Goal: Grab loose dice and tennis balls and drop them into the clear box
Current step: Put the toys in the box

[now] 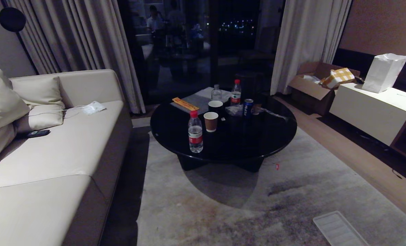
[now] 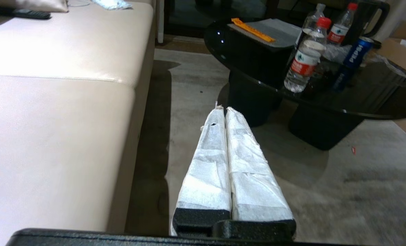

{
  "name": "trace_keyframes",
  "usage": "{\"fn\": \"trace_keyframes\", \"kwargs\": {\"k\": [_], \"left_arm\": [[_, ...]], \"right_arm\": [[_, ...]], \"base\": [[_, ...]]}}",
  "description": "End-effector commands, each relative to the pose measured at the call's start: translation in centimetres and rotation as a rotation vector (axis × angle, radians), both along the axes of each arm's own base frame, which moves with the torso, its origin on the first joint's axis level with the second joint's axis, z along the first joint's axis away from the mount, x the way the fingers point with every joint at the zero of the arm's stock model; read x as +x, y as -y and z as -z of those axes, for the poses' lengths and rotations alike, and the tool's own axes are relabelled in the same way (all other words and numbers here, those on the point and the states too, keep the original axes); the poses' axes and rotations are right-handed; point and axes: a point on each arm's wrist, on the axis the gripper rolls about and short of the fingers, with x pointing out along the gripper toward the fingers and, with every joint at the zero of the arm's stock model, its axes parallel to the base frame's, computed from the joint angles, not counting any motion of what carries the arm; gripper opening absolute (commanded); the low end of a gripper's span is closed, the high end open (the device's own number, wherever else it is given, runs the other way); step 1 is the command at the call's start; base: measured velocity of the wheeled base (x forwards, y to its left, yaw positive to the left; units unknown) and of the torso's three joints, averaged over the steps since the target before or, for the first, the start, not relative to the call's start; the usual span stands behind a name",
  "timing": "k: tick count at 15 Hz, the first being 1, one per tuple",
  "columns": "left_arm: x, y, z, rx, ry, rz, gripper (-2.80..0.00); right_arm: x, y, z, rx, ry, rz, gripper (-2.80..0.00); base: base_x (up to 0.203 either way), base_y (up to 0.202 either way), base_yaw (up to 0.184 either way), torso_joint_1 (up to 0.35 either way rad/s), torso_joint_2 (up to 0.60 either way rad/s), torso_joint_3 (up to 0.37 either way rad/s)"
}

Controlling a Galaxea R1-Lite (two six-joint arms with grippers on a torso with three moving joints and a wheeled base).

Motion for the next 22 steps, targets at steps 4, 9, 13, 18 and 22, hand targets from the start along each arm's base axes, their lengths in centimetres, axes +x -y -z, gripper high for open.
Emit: {"fn": "trace_keyframes", "kwargs": {"k": [4,9,13,18,22], "left_arm": [[0.01,0.0,0.04,-0.001,-0.001,-0.001,-2.8],[0.02,0.0,0.03,-0.001,-0.002,-0.001,-2.8],[0.01,0.0,0.04,-0.001,-0.001,-0.001,-2.8],[0.01,0.0,0.04,-0.001,-0.001,-0.001,-2.8],[0.01,0.0,0.04,-0.001,-0.001,-0.001,-2.8]], "right_arm": [[0.01,0.0,0.01,0.0,-0.003,0.0,-2.8],[0.0,0.0,0.03,0.002,-0.002,0.0,-2.8],[0.01,0.0,0.02,0.002,-0.003,0.0,-2.8],[0.01,0.0,0.0,0.002,-0.002,0.0,-2.8],[0.0,0.0,-0.01,0.003,-0.002,0.0,-2.8]], "base": [[-0.183,0.0,0.0,0.003,0.0,0.005],[-0.135,0.0,-0.001,0.003,0.0,0.003],[0.0,0.0,0.0,0.0,0.0,0.0],[0.002,0.003,-0.071,0.003,0.0,-0.001],[0.0,0.009,-0.165,0.0,0.0,0.007]]}}
